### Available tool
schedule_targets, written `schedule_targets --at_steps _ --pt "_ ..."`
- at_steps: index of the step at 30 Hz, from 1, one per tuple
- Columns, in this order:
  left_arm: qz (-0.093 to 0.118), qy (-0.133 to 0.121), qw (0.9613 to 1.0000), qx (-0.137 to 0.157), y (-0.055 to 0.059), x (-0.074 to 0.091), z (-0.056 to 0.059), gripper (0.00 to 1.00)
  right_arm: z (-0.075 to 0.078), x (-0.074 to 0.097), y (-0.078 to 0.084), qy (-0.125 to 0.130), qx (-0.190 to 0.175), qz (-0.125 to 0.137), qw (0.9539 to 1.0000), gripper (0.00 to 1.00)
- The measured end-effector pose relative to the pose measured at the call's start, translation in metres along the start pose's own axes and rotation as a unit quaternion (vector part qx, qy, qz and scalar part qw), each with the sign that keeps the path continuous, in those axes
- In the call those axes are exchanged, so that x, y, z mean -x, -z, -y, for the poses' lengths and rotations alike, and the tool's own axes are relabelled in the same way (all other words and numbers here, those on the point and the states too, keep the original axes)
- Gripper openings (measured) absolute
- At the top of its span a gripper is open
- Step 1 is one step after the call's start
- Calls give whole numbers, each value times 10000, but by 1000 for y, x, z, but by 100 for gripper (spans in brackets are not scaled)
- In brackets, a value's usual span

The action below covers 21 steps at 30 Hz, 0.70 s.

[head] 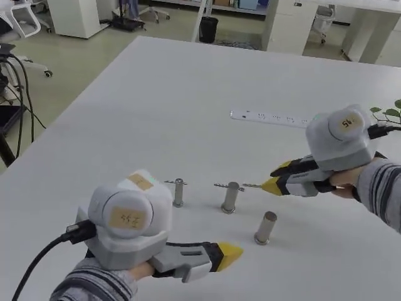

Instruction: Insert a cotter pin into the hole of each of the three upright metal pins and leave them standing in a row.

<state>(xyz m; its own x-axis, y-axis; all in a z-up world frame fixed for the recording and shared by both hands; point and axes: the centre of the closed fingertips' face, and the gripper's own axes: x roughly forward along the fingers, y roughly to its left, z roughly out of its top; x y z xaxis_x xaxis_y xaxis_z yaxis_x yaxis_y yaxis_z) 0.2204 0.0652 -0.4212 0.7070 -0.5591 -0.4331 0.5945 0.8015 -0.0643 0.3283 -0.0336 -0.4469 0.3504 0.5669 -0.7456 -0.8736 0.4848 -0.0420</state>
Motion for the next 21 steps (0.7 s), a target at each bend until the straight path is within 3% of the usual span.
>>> schedule_targets --at_steps 1,10,21 --pt "4 3 10000 -4 0 0 0 97 3 -4 3 -23 138 -100 9999 15" --pt "-14 26 10000 44 1 0 0 97 9 -27 11 -269 239 -491 9981 13" --pt "-70 85 9999 58 4 -1 2 96 23 -42 19 -448 573 -1042 9919 6"
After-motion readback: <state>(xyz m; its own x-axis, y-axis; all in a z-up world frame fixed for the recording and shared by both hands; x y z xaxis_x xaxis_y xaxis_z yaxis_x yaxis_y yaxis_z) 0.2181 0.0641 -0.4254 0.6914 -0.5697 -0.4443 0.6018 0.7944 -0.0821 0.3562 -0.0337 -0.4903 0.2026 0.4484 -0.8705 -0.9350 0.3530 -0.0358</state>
